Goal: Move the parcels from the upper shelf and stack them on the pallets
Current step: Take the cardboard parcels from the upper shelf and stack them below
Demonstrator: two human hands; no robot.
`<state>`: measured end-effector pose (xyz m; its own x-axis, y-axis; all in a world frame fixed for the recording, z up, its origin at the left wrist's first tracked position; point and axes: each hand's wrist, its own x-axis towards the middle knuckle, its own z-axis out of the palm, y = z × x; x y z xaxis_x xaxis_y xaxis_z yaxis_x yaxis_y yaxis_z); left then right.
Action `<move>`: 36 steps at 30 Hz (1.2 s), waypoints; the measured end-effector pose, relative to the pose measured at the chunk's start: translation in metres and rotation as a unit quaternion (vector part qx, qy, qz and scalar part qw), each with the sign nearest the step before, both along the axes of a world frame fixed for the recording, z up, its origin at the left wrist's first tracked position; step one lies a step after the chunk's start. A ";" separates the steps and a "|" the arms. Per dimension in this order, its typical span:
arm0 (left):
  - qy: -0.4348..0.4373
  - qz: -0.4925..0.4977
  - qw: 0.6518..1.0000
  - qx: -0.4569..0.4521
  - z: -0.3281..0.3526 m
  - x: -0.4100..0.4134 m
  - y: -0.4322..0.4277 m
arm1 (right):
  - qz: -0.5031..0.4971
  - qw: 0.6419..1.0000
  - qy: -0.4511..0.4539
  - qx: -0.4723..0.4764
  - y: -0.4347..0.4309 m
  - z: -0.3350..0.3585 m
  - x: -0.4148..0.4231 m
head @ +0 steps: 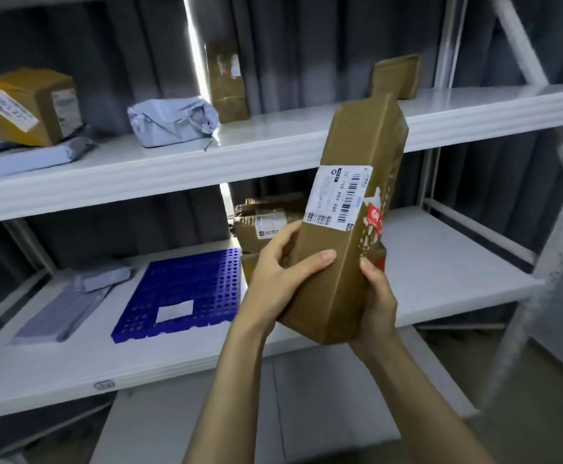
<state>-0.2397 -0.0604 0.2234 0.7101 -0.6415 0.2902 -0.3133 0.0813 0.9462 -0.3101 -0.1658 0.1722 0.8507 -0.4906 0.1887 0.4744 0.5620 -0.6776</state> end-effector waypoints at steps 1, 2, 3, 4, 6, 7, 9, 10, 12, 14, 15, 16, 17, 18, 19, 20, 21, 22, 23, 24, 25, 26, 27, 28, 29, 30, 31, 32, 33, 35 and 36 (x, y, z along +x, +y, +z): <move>0.004 -0.011 1.000 0.013 -0.010 -0.002 -0.006 | -0.004 1.000 0.008 0.016 -0.002 -0.009 -0.007; 0.007 -0.023 0.999 0.027 -0.019 -0.005 -0.011 | -0.014 0.999 0.018 0.036 -0.005 -0.019 -0.012; 0.010 -0.034 0.999 0.040 -0.026 -0.008 -0.015 | -0.028 0.998 0.034 0.053 -0.008 -0.028 -0.016; 0.010 -0.045 0.997 0.053 -0.032 -0.009 -0.019 | -0.044 0.995 0.054 0.065 -0.010 -0.037 -0.018; 0.018 -0.064 0.995 0.073 -0.042 -0.009 -0.026 | -0.066 0.992 0.088 0.070 -0.016 -0.053 -0.019; 0.027 -0.070 0.994 0.079 -0.046 -0.008 -0.029 | -0.071 0.990 0.099 0.067 -0.018 -0.059 -0.017; 0.049 -0.077 0.991 0.093 -0.052 -0.005 -0.033 | -0.071 0.990 0.113 0.054 -0.022 -0.066 -0.013; 0.061 -0.077 0.990 0.099 -0.055 -0.004 -0.035 | -0.068 0.989 0.119 0.047 -0.024 -0.067 -0.011; 0.088 -0.066 0.989 0.099 -0.062 -0.002 -0.038 | -0.063 0.988 0.137 0.032 -0.027 -0.069 -0.005; 0.116 -0.041 0.988 0.090 -0.068 -0.001 -0.040 | -0.075 0.983 0.169 0.007 -0.032 -0.074 0.002; 0.129 -0.023 0.988 0.084 -0.070 0.000 -0.041 | -0.093 0.978 0.186 -0.006 -0.035 -0.076 0.005; 0.142 -0.004 0.987 0.079 -0.072 0.001 -0.042 | -0.115 0.973 0.199 -0.020 -0.037 -0.078 0.009; 0.152 0.013 0.985 0.074 -0.074 0.002 -0.044 | -0.131 0.970 0.205 -0.031 -0.040 -0.079 0.012; 0.157 0.024 0.985 0.072 -0.077 0.004 -0.047 | -0.138 0.969 0.202 -0.036 -0.042 -0.079 0.014; 0.156 0.027 0.985 0.073 -0.079 0.003 -0.049 | -0.143 0.970 0.193 -0.032 -0.044 -0.080 0.016; 0.150 0.024 0.986 0.074 -0.079 0.004 -0.052 | -0.149 0.971 0.182 -0.025 -0.047 -0.078 0.017; 0.139 0.018 0.987 0.074 -0.079 0.004 -0.055 | -0.158 0.972 0.172 -0.025 -0.050 -0.077 0.019; 0.127 0.011 0.989 0.074 -0.079 0.005 -0.058 | -0.169 0.971 0.165 -0.031 -0.055 -0.075 0.021; 0.119 0.004 0.990 0.075 -0.078 0.008 -0.062 | -0.182 0.969 0.162 -0.039 -0.060 -0.072 0.023; 0.118 -0.002 0.990 0.076 -0.077 0.012 -0.065 | -0.194 0.967 0.161 -0.045 -0.066 -0.069 0.025; 0.121 -0.007 0.990 0.077 -0.076 0.016 -0.069 | -0.205 0.964 0.160 -0.048 -0.073 -0.066 0.029; 0.125 -0.013 0.989 0.083 -0.076 0.020 -0.073 | -0.214 0.962 0.161 -0.048 -0.080 -0.063 0.033; 0.129 -0.020 0.987 0.093 -0.076 0.025 -0.077 | -0.220 0.960 0.164 -0.047 -0.088 -0.060 0.038; 0.133 -0.028 0.985 0.107 -0.076 0.029 -0.082 | -0.225 0.959 0.167 -0.047 -0.096 -0.057 0.042; 0.140 -0.037 0.982 0.120 -0.076 0.033 -0.085 | -0.228 0.957 0.171 -0.050 -0.103 -0.053 0.047; 0.147 -0.044 0.980 0.129 -0.075 0.037 -0.091 | -0.229 0.956 0.177 -0.057 -0.111 -0.049 0.052; 0.152 -0.045 0.979 0.130 -0.075 0.040 -0.096 | -0.225 0.955 0.183 -0.065 -0.119 -0.046 0.058; 0.157 -0.040 0.979 0.124 -0.074 0.044 -0.103 | -0.221 0.953 0.193 -0.073 -0.126 -0.043 0.064; 0.162 -0.032 0.980 0.115 -0.074 0.048 -0.110 | -0.215 0.952 0.201 -0.080 -0.133 -0.041 0.070; 0.170 -0.013 0.981 0.089 -0.072 0.054 -0.123 | -0.217 0.949 0.210 -0.091 -0.146 -0.037 0.083; 0.178 -0.004 0.981 0.073 -0.072 0.058 -0.129 | -0.227 0.946 0.211 -0.098 -0.152 -0.035 0.089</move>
